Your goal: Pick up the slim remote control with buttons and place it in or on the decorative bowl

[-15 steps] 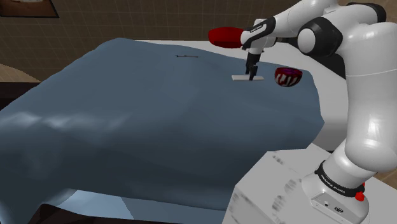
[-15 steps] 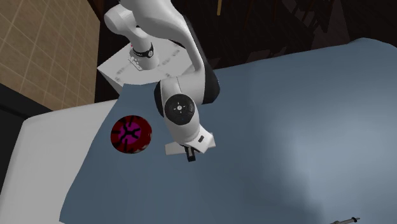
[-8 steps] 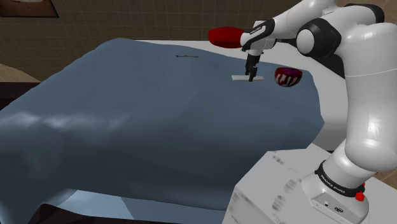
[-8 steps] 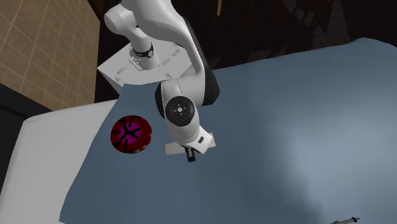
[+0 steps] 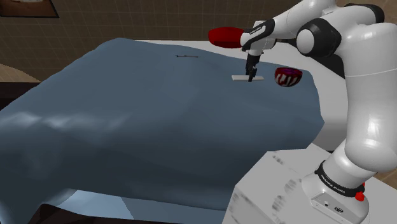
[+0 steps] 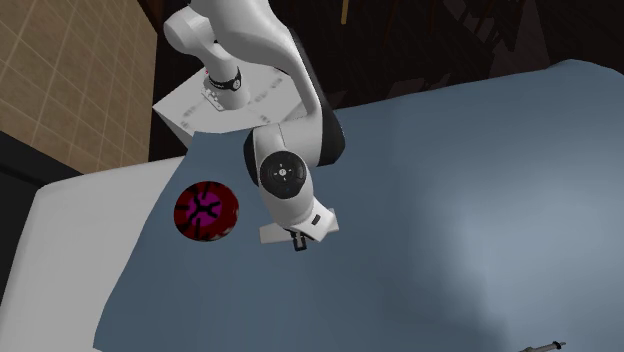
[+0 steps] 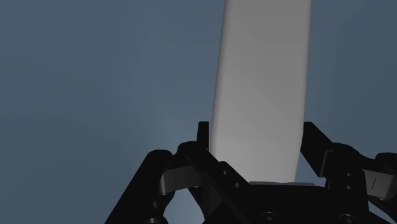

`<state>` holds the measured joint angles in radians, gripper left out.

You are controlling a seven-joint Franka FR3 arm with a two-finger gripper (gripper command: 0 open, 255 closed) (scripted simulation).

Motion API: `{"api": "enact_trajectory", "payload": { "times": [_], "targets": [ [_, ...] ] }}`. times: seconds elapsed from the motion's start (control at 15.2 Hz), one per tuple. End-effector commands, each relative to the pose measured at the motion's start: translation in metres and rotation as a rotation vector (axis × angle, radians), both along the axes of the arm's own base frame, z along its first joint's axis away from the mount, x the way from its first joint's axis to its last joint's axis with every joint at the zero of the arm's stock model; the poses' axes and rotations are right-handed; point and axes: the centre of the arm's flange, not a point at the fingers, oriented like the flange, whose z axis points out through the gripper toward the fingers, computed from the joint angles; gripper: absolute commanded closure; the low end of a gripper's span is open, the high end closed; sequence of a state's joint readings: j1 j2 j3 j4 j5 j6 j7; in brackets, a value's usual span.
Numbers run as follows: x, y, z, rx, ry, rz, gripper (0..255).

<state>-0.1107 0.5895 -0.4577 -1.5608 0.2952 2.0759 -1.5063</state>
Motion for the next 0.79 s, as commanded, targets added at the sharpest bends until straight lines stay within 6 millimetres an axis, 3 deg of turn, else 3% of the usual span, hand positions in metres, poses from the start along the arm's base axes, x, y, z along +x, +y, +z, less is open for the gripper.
{"api": "enact_trajectory", "payload": {
  "times": [0.0, 0.13, 0.73],
  "targets": [
    [0.000, 0.000, 0.000, 0.000, 0.000, 0.000, 255],
    [0.000, 0.000, 0.000, 0.000, 0.000, 0.000, 255],
    [0.000, 0.000, 0.047, 0.000, 0.000, 0.000, 255]
  ]
}}
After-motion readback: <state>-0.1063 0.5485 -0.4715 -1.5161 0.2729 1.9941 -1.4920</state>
